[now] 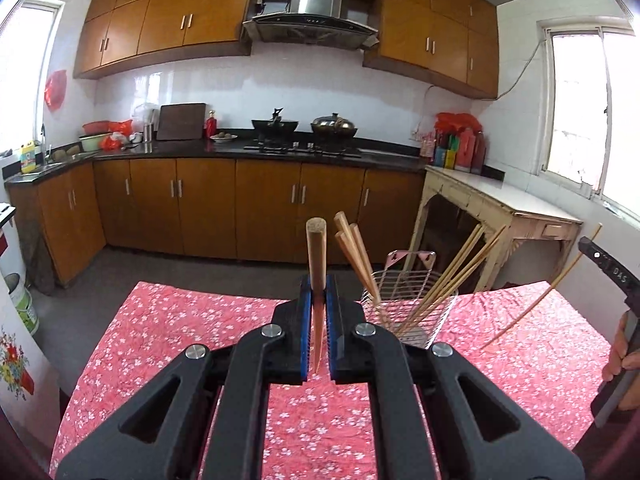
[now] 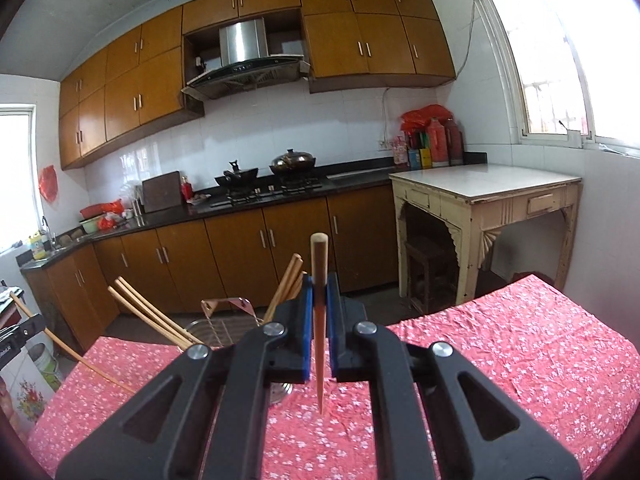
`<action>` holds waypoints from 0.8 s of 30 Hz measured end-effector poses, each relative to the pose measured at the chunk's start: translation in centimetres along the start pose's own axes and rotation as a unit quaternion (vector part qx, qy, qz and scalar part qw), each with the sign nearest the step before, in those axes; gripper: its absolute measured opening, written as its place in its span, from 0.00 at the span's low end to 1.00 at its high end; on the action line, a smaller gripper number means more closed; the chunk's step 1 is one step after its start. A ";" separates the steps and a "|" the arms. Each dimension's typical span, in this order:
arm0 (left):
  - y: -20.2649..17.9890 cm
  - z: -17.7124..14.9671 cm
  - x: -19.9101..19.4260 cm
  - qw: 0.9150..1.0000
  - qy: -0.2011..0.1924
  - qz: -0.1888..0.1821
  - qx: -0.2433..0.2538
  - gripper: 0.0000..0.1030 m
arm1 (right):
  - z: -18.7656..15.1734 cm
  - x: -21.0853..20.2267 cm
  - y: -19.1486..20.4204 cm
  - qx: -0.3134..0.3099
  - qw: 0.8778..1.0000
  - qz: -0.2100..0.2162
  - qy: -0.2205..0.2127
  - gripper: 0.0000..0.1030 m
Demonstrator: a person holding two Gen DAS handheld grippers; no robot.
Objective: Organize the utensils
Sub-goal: 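Lift both held chopsticks upright and carry them over the wire holder, then lower both chopsticks tip-first into the wire holder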
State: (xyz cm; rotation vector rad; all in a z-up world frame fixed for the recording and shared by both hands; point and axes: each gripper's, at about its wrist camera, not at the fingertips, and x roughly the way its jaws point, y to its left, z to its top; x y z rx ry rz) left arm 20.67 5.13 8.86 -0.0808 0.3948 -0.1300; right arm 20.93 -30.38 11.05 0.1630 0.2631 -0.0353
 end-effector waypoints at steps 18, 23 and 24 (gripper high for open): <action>-5.5 7.1 -1.4 0.996 -0.060 -0.071 0.009 0.06 | 6.5 -1.4 2.9 0.026 0.994 0.089 -0.061 0.07; -7.3 8.9 1.1 0.995 -0.076 -0.066 0.007 0.06 | 8.0 0.8 4.5 0.029 0.992 0.104 -0.066 0.07; -7.5 9.0 1.7 0.995 -0.073 -0.068 0.005 0.06 | 8.2 1.4 4.8 0.029 0.992 0.106 -0.065 0.07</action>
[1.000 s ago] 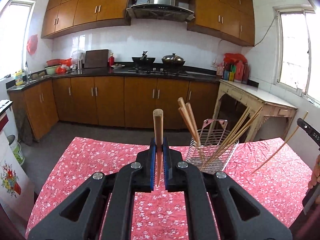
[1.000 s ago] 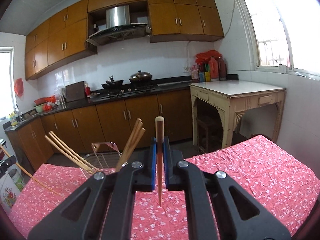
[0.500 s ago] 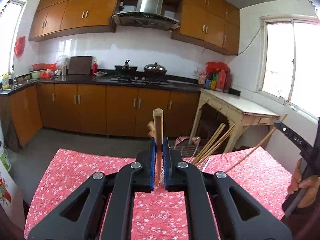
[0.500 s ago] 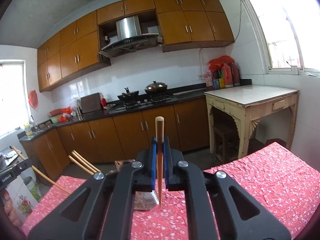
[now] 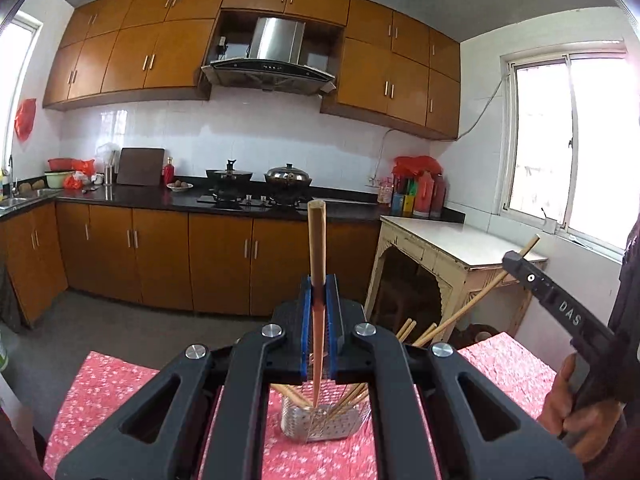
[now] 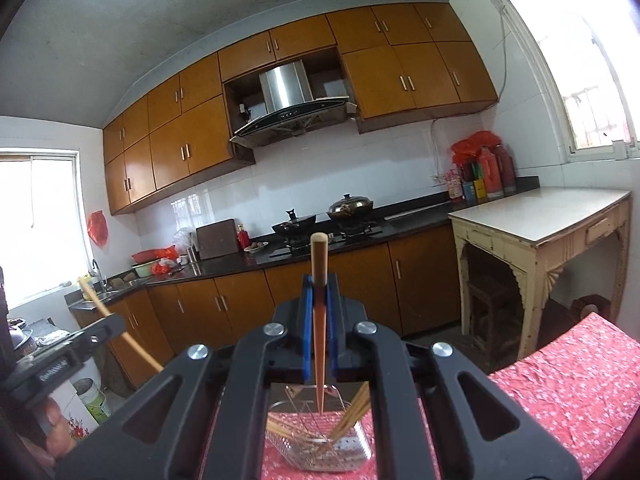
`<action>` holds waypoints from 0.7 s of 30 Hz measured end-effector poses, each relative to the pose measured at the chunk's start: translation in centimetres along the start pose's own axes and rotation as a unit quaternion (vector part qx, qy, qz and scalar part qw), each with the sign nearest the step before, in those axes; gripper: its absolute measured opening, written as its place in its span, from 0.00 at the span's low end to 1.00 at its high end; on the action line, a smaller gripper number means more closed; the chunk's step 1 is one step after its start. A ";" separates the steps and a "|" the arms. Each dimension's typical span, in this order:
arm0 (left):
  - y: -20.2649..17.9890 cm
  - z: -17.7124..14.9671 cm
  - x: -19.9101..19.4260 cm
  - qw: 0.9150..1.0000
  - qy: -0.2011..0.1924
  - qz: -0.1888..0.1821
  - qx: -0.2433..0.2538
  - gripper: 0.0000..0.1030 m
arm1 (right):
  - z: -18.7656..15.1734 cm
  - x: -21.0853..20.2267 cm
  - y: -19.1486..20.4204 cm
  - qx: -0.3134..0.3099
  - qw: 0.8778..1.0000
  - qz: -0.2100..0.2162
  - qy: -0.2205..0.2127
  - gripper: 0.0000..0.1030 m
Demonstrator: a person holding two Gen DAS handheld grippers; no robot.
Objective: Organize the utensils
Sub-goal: 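Lower both chopsticks tip-first into the wire holder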
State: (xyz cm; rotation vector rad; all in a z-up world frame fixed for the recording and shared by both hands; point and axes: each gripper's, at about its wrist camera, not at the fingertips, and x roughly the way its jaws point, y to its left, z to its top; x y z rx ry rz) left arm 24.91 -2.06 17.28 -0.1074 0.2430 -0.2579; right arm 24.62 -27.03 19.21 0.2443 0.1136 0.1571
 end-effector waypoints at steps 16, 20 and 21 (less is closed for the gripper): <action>0.9 -2.7 7.8 0.998 0.057 0.020 -0.014 0.06 | -4.0 9.1 -0.6 0.002 0.997 0.013 0.081 0.07; 1.2 -3.0 8.7 0.997 0.066 0.019 -0.018 0.06 | -5.0 10.2 -0.9 0.007 0.995 0.014 0.098 0.07; 1.2 -3.1 8.8 0.997 0.069 0.017 -0.018 0.06 | -5.2 10.4 -1.0 0.008 0.995 0.015 0.101 0.07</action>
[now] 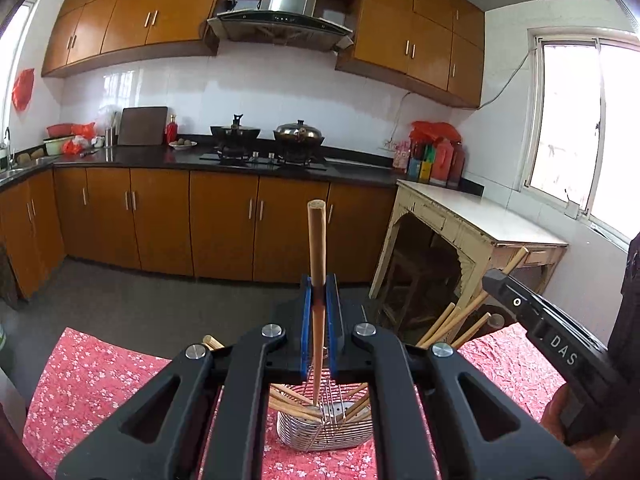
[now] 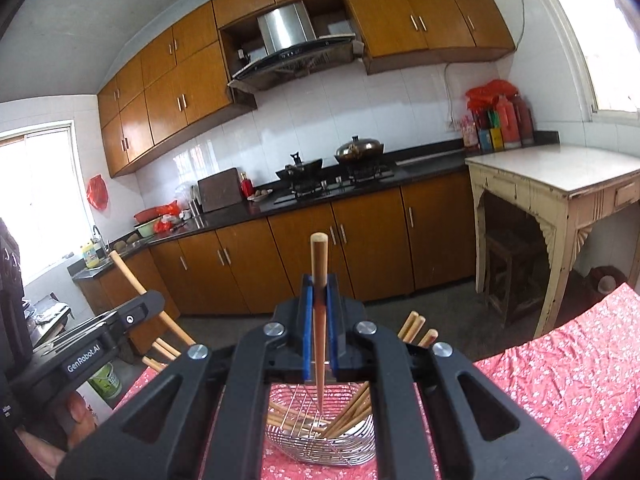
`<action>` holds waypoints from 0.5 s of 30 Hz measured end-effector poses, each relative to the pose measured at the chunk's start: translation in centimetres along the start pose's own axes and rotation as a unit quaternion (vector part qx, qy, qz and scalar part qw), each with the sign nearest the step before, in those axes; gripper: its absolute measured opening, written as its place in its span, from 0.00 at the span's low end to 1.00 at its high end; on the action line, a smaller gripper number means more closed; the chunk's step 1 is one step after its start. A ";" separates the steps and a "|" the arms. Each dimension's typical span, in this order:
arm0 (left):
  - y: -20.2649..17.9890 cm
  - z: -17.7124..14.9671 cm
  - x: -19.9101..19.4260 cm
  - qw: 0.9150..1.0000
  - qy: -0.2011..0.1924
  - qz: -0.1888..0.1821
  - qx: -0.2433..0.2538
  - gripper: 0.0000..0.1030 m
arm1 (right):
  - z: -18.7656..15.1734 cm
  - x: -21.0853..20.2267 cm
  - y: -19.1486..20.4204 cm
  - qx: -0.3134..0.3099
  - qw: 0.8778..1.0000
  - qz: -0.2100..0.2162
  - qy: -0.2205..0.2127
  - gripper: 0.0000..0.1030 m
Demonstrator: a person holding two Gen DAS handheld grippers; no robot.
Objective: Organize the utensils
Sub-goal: 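Lower both chopsticks tip-first into the wire holder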
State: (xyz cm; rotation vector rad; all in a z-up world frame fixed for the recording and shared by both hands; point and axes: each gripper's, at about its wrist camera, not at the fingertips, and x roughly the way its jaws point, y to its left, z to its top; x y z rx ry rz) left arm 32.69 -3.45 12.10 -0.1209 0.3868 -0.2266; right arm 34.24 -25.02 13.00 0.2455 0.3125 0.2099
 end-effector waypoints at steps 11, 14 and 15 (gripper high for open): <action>0.2 -0.5 0.8 1.000 0.016 0.004 0.006 0.06 | -1.0 1.7 0.2 0.000 1.000 0.003 0.025 0.07; 0.5 -0.6 1.1 1.000 0.023 0.008 0.005 0.06 | -1.2 2.1 0.1 -0.002 0.999 -0.001 0.032 0.07; 0.6 -0.6 1.3 1.000 0.026 0.011 0.005 0.06 | -1.2 2.3 0.2 -0.006 0.999 -0.004 0.035 0.09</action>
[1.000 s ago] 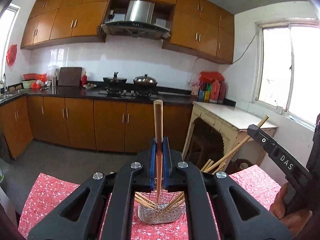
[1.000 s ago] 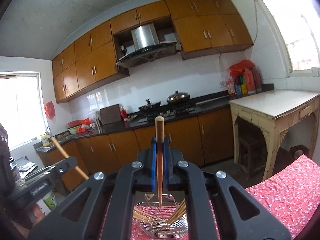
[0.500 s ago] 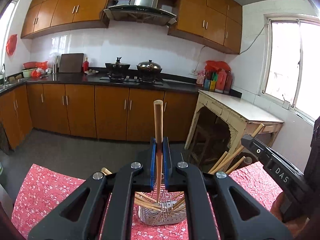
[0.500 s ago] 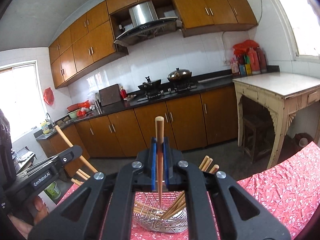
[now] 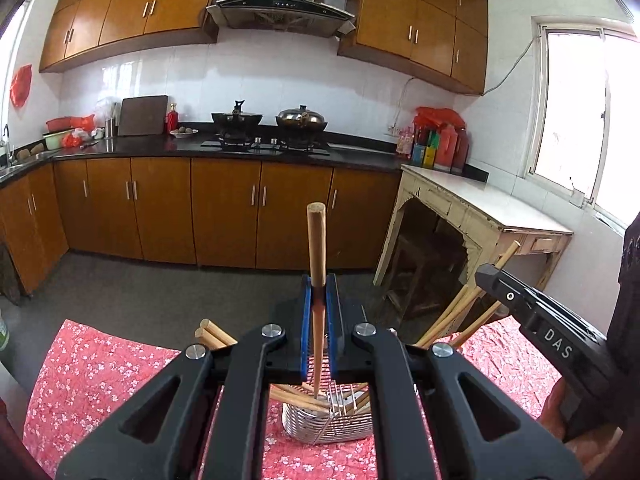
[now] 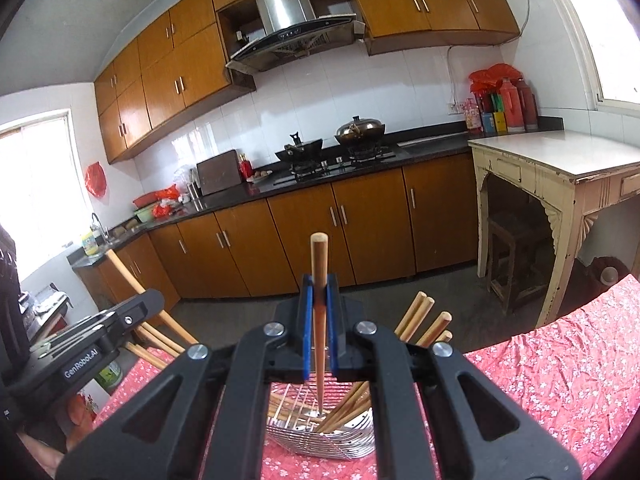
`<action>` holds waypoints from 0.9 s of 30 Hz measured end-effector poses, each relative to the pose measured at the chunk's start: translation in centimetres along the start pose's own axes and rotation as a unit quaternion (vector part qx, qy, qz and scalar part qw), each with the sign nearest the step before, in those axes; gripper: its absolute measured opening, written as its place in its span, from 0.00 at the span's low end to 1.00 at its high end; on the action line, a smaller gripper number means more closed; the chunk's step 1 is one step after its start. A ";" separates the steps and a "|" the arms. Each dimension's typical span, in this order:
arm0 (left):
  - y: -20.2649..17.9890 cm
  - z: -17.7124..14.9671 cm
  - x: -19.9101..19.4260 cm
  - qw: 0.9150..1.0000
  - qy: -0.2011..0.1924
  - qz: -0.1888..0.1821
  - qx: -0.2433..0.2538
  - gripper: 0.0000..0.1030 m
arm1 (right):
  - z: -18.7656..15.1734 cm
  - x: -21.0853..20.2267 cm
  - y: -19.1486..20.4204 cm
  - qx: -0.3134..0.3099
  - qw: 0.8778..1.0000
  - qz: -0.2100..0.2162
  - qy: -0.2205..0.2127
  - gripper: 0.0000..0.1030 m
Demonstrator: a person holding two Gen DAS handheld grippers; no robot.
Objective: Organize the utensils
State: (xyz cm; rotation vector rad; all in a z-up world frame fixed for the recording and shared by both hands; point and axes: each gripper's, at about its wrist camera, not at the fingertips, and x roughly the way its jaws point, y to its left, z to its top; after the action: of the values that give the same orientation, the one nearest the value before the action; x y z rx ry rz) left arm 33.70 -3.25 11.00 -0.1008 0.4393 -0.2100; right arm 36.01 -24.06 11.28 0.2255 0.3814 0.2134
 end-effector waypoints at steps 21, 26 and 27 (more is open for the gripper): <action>2.2 -0.2 -7.2 0.998 -0.037 0.040 -0.007 0.57 | 0.6 -7.9 0.6 -0.030 0.997 -0.037 -0.059 0.74; 3.0 -2.6 -10.0 0.998 -0.038 0.046 -0.006 0.66 | -1.3 -11.0 1.2 -0.036 0.997 -0.030 -0.061 0.86; 3.1 -3.1 -10.3 0.998 -0.036 0.048 -0.005 0.68 | -1.7 -11.4 1.3 -0.035 0.997 -0.028 -0.058 0.89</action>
State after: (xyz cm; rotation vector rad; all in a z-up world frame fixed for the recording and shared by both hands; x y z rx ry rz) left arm 23.84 1.90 12.01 -0.0955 0.3715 -0.1088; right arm 24.79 -25.32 13.99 0.1564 0.2647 0.1586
